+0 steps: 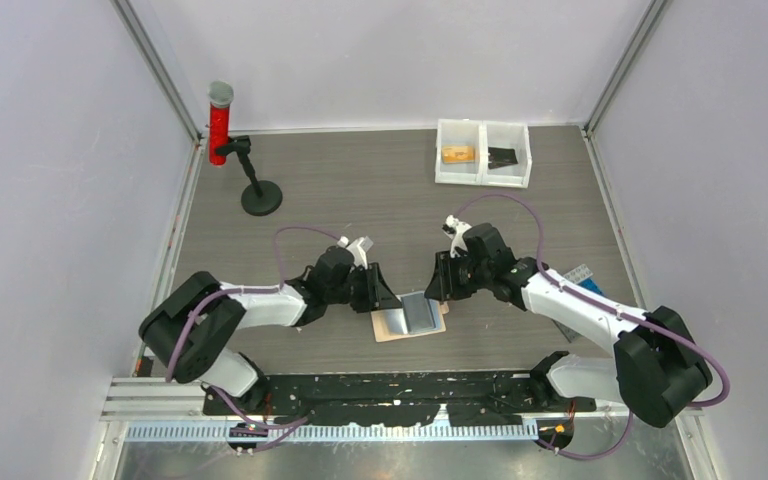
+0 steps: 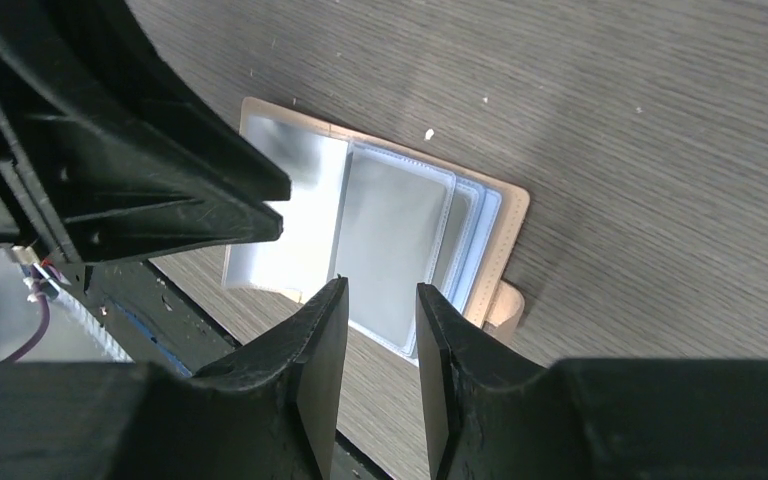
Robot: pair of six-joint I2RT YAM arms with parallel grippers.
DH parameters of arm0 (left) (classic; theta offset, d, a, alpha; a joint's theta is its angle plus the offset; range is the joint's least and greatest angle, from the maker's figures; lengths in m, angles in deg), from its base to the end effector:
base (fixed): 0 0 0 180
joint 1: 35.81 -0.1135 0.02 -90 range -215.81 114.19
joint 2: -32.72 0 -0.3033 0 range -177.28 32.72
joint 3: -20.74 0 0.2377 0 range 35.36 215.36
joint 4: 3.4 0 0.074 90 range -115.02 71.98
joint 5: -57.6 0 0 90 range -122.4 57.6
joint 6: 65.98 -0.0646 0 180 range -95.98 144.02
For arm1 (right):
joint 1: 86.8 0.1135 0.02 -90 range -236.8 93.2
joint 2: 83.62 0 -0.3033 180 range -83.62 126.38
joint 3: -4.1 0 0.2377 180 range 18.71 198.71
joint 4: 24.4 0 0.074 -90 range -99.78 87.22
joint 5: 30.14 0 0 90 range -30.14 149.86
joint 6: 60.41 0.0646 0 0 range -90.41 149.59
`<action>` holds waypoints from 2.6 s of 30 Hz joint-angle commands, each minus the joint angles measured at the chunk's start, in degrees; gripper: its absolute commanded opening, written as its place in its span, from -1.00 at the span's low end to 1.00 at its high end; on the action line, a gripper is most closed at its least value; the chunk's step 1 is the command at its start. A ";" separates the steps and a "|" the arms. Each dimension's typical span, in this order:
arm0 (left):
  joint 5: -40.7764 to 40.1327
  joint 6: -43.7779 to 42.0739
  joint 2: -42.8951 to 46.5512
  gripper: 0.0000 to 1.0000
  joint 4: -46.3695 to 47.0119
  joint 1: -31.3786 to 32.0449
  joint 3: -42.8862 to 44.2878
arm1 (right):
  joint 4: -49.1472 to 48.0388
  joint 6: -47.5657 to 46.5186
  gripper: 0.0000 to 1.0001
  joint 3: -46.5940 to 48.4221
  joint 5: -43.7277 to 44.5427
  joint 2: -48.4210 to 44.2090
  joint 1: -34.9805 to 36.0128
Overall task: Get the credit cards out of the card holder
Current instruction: Remove the credit card from the card holder.
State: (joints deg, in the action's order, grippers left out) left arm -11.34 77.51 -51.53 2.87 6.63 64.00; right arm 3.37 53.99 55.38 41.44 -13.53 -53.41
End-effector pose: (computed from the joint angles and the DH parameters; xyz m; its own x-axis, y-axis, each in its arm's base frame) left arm 0.1905 -0.2057 0.1829 -0.9314 -0.1647 -0.3245 0.1665 0.6001 -0.7824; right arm 0.1847 0.1462 0.2238 -0.8429 -0.0862 -0.5311 -0.3901 0.7777 0.4930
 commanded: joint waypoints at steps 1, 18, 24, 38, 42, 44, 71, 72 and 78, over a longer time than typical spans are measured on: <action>0.34 1.54 -3.28 -0.35 9.66 0.28 -0.91 | -3.89 0.45 -0.23 -0.94 -2.27 -0.48 0.53; 2.04 2.43 -9.81 -0.35 17.26 0.37 -3.17 | -9.14 0.73 -0.26 -3.45 -4.81 6.28 1.17; 1.23 2.81 -9.62 -0.35 18.62 0.61 -4.82 | -9.96 1.13 -0.27 -4.39 -4.29 7.15 1.72; 1.45 3.78 -10.41 -0.35 20.42 1.24 -4.47 | -9.25 1.36 -0.37 -6.49 -0.16 9.57 2.09; 1.23 3.94 -10.27 -0.35 20.51 1.55 -4.41 | -9.88 2.25 -0.51 -7.51 0.23 9.51 2.12; 1.34 3.85 -10.32 -0.35 20.51 1.60 -4.39 | -10.84 2.71 -0.58 -8.05 -0.04 9.84 2.19; 1.33 4.63 -9.27 -0.41 20.51 2.90 -5.10 | -25.07 9.53 -0.40 -11.08 -12.16 7.72 2.30; 1.39 4.78 -9.17 -0.41 20.51 3.06 -4.95 | -25.22 9.66 -0.40 -10.91 -12.43 7.24 2.30; 1.00 4.82 -7.25 -0.41 18.89 3.09 -4.65 | -20.91 8.40 -0.39 -8.24 -7.68 4.44 2.30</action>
State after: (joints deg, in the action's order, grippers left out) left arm -10.08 82.39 -61.30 21.44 9.47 59.10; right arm -18.47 62.75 44.45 30.78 -5.99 -51.49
